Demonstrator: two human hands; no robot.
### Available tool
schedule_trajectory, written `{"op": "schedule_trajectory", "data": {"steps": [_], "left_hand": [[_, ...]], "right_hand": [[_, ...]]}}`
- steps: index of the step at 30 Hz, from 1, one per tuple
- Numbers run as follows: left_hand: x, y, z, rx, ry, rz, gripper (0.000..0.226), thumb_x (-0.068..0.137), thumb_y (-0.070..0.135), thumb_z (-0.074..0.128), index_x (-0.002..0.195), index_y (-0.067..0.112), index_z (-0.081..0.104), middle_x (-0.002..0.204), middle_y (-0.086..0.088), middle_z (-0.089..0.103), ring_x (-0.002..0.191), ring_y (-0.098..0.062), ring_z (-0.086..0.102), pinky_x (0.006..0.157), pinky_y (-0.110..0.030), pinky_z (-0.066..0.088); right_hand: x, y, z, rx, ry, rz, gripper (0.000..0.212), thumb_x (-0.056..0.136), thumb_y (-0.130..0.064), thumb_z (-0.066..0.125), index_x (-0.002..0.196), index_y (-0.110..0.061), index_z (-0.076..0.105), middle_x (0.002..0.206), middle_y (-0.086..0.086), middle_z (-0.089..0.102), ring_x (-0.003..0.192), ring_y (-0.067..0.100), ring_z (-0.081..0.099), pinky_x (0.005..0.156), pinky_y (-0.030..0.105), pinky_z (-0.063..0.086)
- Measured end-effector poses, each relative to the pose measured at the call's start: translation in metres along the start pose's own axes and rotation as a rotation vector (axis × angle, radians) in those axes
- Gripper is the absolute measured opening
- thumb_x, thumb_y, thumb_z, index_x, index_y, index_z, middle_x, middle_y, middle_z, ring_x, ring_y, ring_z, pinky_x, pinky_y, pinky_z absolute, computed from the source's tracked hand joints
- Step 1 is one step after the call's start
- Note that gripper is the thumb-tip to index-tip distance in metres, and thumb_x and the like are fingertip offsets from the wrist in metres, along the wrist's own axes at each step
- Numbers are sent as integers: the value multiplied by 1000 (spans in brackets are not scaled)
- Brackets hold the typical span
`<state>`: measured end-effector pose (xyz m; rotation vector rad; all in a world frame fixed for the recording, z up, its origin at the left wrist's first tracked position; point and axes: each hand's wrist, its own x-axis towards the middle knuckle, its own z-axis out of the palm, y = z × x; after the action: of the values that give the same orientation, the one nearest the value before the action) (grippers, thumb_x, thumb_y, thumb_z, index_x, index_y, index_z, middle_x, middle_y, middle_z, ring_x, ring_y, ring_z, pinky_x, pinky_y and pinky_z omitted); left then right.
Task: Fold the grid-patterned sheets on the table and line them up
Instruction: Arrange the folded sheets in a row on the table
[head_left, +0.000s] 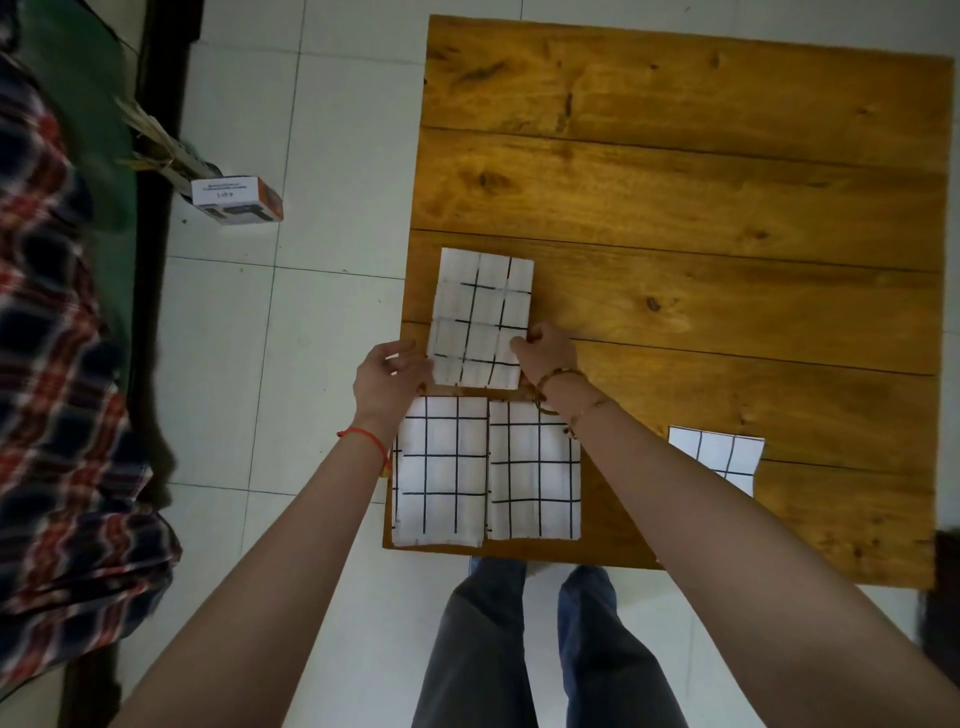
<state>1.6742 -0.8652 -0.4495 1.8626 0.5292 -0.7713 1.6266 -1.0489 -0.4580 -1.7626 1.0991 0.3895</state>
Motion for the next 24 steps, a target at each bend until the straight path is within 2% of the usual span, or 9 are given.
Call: {"op": "schedule_trajectory", "data": {"steps": [2, 5, 7, 9, 13, 17, 20, 24], "left_hand": [[-1, -1, 3, 51, 19, 17, 29, 79, 14, 73, 104, 20, 61, 94, -7, 72, 89, -23, 70, 87, -40, 57], [-3, -1, 3, 163, 69, 69, 27, 80, 14, 72, 104, 20, 63, 88, 4, 66, 90, -23, 67, 89, -39, 55], [-4, -1, 1, 249, 115, 98, 29, 81, 15, 70, 110, 17, 64, 91, 5, 63, 87, -19, 64, 90, -36, 53], [-5, -3, -2, 291, 156, 117, 29, 81, 14, 69, 110, 16, 65, 94, 5, 64, 86, -18, 64, 90, -34, 52], [-8, -8, -10, 293, 176, 146, 30, 83, 12, 67, 113, 13, 64, 102, 1, 67, 76, -13, 62, 83, -28, 52], [-15, -10, -13, 287, 189, 191, 32, 84, 12, 67, 116, 12, 61, 104, 4, 63, 69, -1, 57, 74, -15, 45], [-27, -12, -8, 289, 224, 251, 31, 84, 10, 66, 114, 11, 61, 104, 4, 63, 68, -7, 59, 59, 2, 36], [-54, -15, 16, 290, 213, 326, 21, 84, 7, 62, 104, 13, 65, 96, 3, 67, 64, -2, 56, 58, 3, 36]], "right_hand": [[2, 3, 3, -48, -11, -21, 21, 88, -16, 56, 102, -1, 58, 88, 11, 59, 83, 27, 57, 67, 28, 47], [0, 0, 10, -134, -53, -103, 9, 89, -15, 55, 88, -6, 55, 74, 3, 53, 76, 19, 49, 57, 23, 35], [-2, -2, 15, -131, -74, -137, 10, 90, -16, 55, 83, -10, 50, 66, -2, 47, 73, 18, 48, 50, 21, 31], [-4, -4, 22, -134, -95, -156, 11, 91, -18, 55, 85, -11, 49, 68, 1, 49, 73, 18, 49, 51, 21, 32], [-7, -4, 32, -158, -106, -196, 17, 90, -25, 58, 86, -11, 49, 79, 9, 56, 74, 21, 52, 65, 30, 43], [-16, 6, 23, -133, 31, -176, 17, 90, -28, 58, 90, -11, 55, 73, 2, 56, 72, 21, 55, 66, 35, 49], [-28, 29, -2, -153, 189, -138, 16, 92, -28, 54, 94, -13, 60, 84, 3, 64, 77, 19, 59, 65, 33, 50], [-45, 75, -42, -153, 301, -158, 14, 93, -23, 52, 95, -12, 61, 88, 3, 65, 76, 15, 57, 64, 26, 45]]}}
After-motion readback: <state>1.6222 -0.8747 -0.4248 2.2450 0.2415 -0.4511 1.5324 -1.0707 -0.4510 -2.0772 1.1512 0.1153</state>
